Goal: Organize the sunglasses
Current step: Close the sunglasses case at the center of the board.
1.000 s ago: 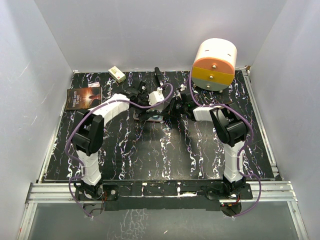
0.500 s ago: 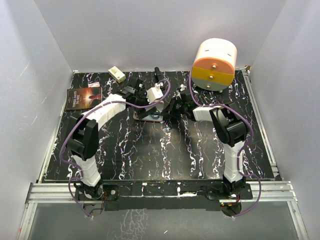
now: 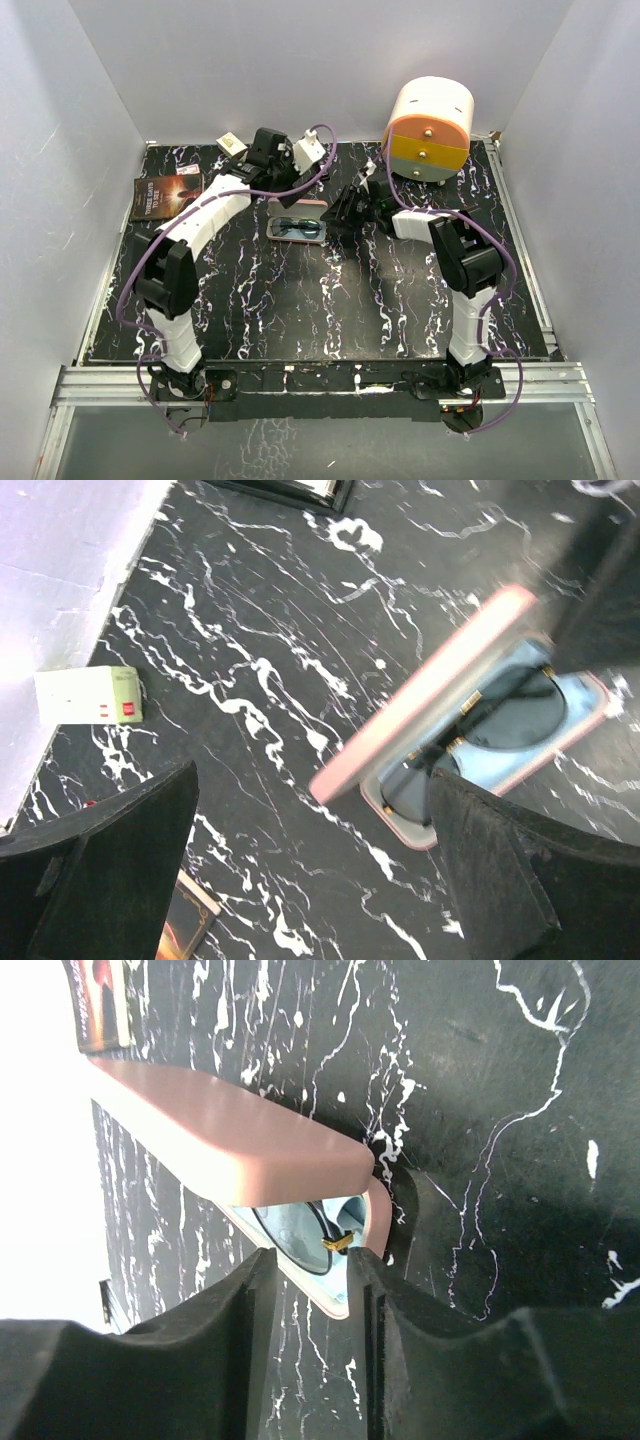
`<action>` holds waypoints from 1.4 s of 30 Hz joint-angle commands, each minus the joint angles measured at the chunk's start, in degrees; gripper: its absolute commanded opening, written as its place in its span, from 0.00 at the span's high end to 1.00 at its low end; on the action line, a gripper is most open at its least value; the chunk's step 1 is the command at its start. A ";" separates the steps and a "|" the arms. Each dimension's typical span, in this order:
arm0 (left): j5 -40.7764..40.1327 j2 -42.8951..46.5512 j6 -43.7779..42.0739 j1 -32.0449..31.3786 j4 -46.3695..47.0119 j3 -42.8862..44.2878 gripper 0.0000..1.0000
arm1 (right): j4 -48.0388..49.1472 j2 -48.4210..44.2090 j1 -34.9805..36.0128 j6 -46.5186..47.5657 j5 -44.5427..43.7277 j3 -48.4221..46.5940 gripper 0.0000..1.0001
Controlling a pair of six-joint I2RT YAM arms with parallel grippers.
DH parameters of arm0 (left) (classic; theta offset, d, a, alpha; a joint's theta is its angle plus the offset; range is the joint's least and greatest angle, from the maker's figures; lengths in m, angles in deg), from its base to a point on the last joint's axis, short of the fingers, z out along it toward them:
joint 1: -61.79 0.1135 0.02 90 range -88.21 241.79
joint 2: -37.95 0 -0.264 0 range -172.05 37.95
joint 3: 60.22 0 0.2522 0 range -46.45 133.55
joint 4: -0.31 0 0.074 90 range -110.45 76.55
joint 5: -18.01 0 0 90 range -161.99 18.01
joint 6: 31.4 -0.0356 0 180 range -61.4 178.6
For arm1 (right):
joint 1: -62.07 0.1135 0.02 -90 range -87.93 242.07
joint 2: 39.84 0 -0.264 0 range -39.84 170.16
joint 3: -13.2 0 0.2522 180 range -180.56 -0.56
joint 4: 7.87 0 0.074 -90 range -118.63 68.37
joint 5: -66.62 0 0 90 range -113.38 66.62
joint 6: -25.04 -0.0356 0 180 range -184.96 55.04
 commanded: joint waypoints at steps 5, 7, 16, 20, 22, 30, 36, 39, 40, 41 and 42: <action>-6.09 -5.03 3.48 0.26 4.48 5.32 0.03 | -10.07 -4.85 -0.42 6.93 -5.93 -3.24 0.60; -6.09 -5.93 2.91 0.33 6.31 5.30 0.03 | -14.26 -4.98 0.89 9.58 -8.94 -4.86 0.60; -8.66 -12.05 5.03 0.62 7.39 10.41 0.03 | -15.57 -5.09 2.43 9.63 -10.18 -4.38 0.67; -8.76 -13.40 5.32 0.64 7.86 10.71 0.03 | -16.94 -3.65 3.00 9.77 -11.45 -5.44 0.66; -8.95 -13.77 5.05 0.62 8.51 10.48 0.03 | -16.70 -2.92 3.04 9.55 -11.28 -5.68 0.65; -9.68 -14.92 4.63 0.62 10.47 10.50 0.03 | -13.66 -1.30 3.29 7.78 -8.93 -5.73 0.63; -10.65 -16.73 4.83 0.62 11.24 11.60 0.03 | -14.15 0.86 4.38 7.70 -8.17 -8.05 0.63; -10.69 -17.35 5.03 0.62 11.11 12.13 0.03 | -15.12 1.37 4.96 7.72 -8.98 -8.60 0.63; -10.59 -17.51 5.10 0.62 11.11 12.15 0.03 | -15.75 1.54 5.08 7.83 -9.43 -8.84 0.63; -10.61 -17.52 5.12 0.62 11.04 12.18 0.03 | -16.41 1.67 5.07 7.97 -9.87 -9.05 0.63; -10.57 -17.48 5.14 0.62 10.95 12.12 0.03 | -16.95 1.84 5.03 8.09 -10.25 -9.17 0.64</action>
